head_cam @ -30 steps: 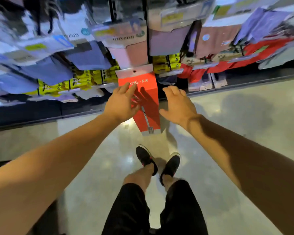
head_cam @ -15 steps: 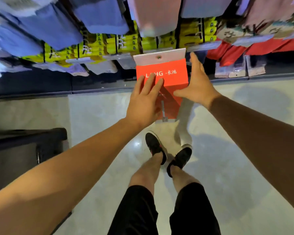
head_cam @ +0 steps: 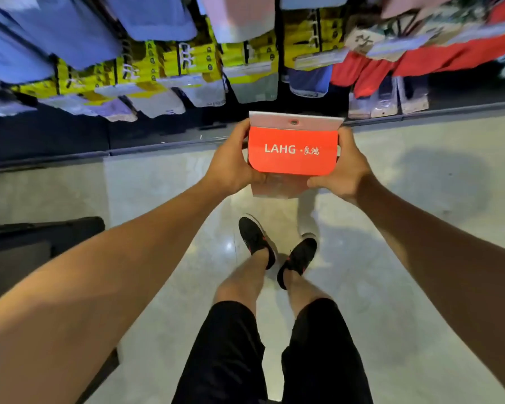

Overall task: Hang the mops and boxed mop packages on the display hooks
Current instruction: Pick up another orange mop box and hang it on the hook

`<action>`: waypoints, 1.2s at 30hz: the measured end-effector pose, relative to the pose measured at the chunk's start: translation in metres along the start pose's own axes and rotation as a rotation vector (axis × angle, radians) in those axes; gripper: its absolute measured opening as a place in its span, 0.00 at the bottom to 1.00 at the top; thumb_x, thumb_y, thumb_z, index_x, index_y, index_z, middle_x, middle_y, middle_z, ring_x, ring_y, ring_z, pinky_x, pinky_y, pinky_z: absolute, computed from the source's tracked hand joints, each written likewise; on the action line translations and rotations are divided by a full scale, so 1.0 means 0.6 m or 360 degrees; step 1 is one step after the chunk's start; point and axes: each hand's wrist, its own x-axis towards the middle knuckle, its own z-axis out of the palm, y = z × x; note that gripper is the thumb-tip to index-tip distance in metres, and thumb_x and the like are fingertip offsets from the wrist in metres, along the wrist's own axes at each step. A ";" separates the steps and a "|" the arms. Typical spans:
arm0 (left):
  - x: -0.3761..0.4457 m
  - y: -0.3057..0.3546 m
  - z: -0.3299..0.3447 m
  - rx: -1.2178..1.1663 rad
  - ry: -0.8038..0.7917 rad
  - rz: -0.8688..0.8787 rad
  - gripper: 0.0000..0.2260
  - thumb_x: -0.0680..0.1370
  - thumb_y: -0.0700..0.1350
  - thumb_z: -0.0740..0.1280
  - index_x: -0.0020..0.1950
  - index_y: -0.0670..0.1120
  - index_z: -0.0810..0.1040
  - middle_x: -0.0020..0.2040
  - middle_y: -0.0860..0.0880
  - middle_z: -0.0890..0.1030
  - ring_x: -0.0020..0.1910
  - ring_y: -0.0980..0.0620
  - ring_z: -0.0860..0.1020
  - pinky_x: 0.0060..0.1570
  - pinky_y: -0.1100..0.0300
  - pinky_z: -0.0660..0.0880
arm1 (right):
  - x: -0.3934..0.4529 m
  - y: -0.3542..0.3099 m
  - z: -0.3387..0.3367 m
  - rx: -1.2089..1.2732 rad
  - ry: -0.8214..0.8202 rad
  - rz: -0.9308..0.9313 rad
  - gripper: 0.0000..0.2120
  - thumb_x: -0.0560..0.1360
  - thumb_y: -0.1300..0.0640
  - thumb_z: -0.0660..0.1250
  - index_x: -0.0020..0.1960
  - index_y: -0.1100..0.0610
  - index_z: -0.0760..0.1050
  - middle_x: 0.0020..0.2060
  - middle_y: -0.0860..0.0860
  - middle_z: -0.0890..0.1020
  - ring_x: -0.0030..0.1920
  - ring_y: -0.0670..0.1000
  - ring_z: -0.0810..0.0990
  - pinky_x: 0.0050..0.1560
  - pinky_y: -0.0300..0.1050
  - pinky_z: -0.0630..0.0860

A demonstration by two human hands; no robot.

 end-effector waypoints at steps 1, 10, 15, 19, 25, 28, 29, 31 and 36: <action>-0.001 0.015 0.004 0.0012 -0.0033 0.0011 0.45 0.63 0.39 0.81 0.76 0.48 0.62 0.62 0.56 0.75 0.60 0.57 0.74 0.56 0.59 0.72 | -0.018 0.003 -0.011 0.0059 0.0034 0.0007 0.43 0.62 0.71 0.80 0.69 0.54 0.63 0.51 0.41 0.76 0.51 0.47 0.79 0.48 0.41 0.77; -0.095 0.203 0.031 0.0177 -0.0521 0.0415 0.43 0.58 0.46 0.81 0.71 0.50 0.70 0.57 0.55 0.80 0.54 0.57 0.78 0.55 0.60 0.74 | -0.281 -0.011 -0.109 0.0461 0.0433 0.0091 0.45 0.62 0.79 0.76 0.72 0.58 0.60 0.53 0.46 0.74 0.50 0.45 0.79 0.44 0.40 0.79; -0.156 0.272 0.039 0.0106 -0.0880 0.0458 0.45 0.59 0.39 0.83 0.73 0.48 0.69 0.61 0.49 0.80 0.58 0.54 0.78 0.58 0.57 0.76 | -0.434 -0.045 -0.112 0.0381 0.0743 0.0187 0.48 0.59 0.67 0.83 0.72 0.54 0.61 0.56 0.45 0.76 0.57 0.52 0.79 0.56 0.49 0.78; -0.214 0.325 0.040 0.0176 -0.1164 0.0778 0.47 0.53 0.49 0.82 0.70 0.55 0.69 0.65 0.49 0.79 0.63 0.47 0.77 0.64 0.47 0.74 | -0.559 -0.070 -0.075 0.0471 0.1077 0.0240 0.49 0.57 0.66 0.83 0.71 0.57 0.62 0.58 0.47 0.75 0.57 0.49 0.75 0.54 0.46 0.74; -0.324 0.378 0.054 0.0381 -0.1494 0.1059 0.39 0.54 0.45 0.81 0.63 0.56 0.72 0.58 0.55 0.80 0.59 0.56 0.77 0.56 0.61 0.74 | -0.718 -0.081 0.022 0.0730 0.1535 0.0327 0.46 0.59 0.73 0.82 0.69 0.53 0.63 0.58 0.50 0.75 0.62 0.53 0.75 0.62 0.52 0.75; -0.379 0.391 0.072 0.0512 -0.1644 0.1148 0.38 0.57 0.40 0.83 0.63 0.54 0.73 0.59 0.58 0.79 0.62 0.54 0.76 0.59 0.58 0.74 | -0.792 -0.086 0.079 0.0882 0.1715 0.0340 0.46 0.58 0.71 0.82 0.68 0.53 0.64 0.58 0.49 0.76 0.63 0.56 0.76 0.58 0.53 0.78; -0.400 0.394 0.081 0.0540 -0.1702 0.1181 0.38 0.59 0.38 0.83 0.66 0.51 0.74 0.60 0.57 0.79 0.63 0.54 0.76 0.60 0.59 0.73 | -0.819 -0.088 0.097 0.0921 0.1785 0.0354 0.45 0.59 0.71 0.82 0.68 0.53 0.64 0.57 0.47 0.77 0.62 0.55 0.77 0.55 0.51 0.79; -0.448 0.403 0.097 0.0596 -0.1809 0.1238 0.38 0.61 0.37 0.83 0.69 0.49 0.74 0.61 0.56 0.79 0.63 0.55 0.76 0.57 0.64 0.72 | -0.871 -0.091 0.132 0.0992 0.1939 0.0382 0.43 0.61 0.73 0.80 0.69 0.53 0.65 0.56 0.46 0.76 0.60 0.55 0.78 0.50 0.46 0.79; -0.594 0.394 0.127 0.0651 -0.2075 0.1387 0.36 0.62 0.33 0.81 0.67 0.50 0.76 0.57 0.57 0.81 0.57 0.56 0.78 0.50 0.74 0.73 | -1.004 -0.094 0.249 0.1117 0.2284 0.0412 0.44 0.63 0.72 0.80 0.72 0.55 0.64 0.62 0.53 0.76 0.61 0.55 0.78 0.51 0.46 0.79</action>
